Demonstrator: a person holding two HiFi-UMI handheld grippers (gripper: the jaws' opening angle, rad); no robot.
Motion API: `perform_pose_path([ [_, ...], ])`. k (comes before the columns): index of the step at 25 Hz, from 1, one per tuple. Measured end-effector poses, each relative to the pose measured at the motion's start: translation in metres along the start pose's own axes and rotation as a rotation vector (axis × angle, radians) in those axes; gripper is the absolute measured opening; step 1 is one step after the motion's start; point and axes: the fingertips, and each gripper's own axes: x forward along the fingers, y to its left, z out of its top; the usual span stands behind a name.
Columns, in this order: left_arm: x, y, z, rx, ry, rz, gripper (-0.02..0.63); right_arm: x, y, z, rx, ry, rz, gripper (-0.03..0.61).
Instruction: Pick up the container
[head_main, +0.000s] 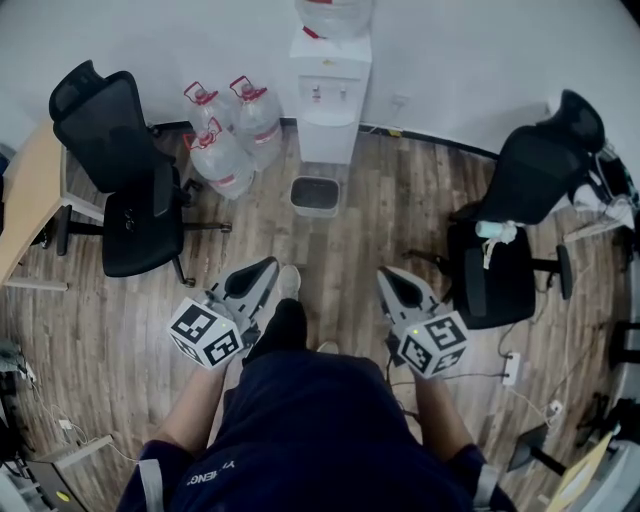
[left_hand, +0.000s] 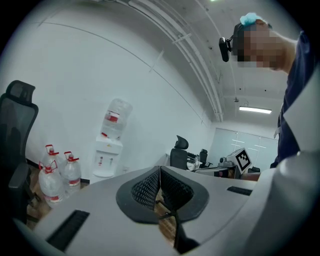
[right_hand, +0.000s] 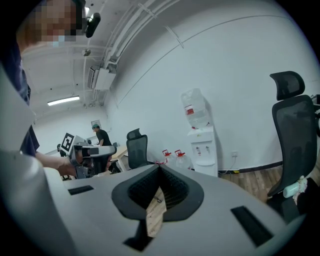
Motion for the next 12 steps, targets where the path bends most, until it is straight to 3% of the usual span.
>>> perform_pose_path([
  [5, 0.043, 0.050, 0.004, -0.025, 0.022, -0.028, 0.026, 0.050, -0.031, 0.010, 0.013, 0.028, -0.028, 0.011],
  [12, 0.112, 0.169, 0.029, -0.033, 0.081, -0.058, 0.026, 0.166, -0.080, 0.037, 0.053, 0.090, -0.080, 0.011],
])
